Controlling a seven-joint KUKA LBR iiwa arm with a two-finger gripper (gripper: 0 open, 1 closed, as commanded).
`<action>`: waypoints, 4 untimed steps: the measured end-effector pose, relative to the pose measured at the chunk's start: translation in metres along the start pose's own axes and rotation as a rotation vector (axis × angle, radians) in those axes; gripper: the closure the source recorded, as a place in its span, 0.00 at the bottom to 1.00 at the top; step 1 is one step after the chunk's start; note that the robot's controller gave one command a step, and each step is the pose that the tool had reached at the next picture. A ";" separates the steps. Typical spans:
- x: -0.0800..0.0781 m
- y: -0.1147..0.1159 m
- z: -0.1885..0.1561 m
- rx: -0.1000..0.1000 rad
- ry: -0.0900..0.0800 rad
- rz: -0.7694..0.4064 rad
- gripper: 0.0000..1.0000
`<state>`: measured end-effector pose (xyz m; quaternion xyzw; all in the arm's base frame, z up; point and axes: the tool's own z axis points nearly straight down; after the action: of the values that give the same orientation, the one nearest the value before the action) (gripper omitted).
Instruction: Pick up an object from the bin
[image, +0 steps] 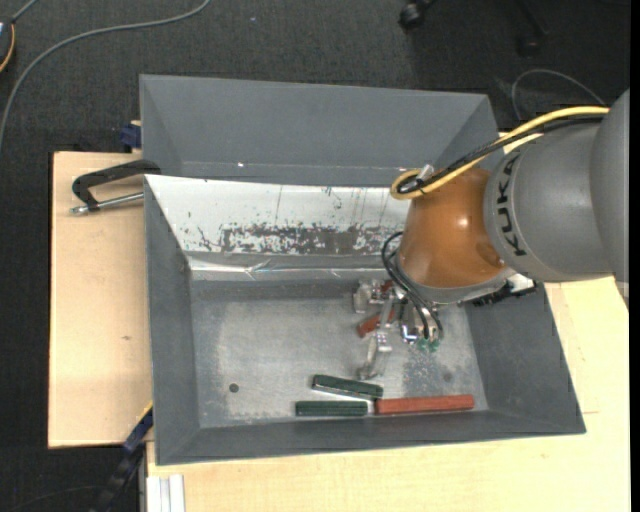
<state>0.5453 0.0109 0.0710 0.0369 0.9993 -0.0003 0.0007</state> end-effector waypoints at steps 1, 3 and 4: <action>-0.061 -0.061 -0.001 0.000 -0.008 -0.249 0.00; -0.060 -0.060 0.000 -0.002 -0.003 -0.249 0.00; -0.046 -0.141 0.000 0.001 -0.001 0.072 0.00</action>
Offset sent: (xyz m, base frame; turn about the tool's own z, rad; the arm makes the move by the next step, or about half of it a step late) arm 0.0540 -0.0644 -0.0010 -0.2506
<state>0.5809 -0.1327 0.0713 0.0730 0.9973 -0.0006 0.0011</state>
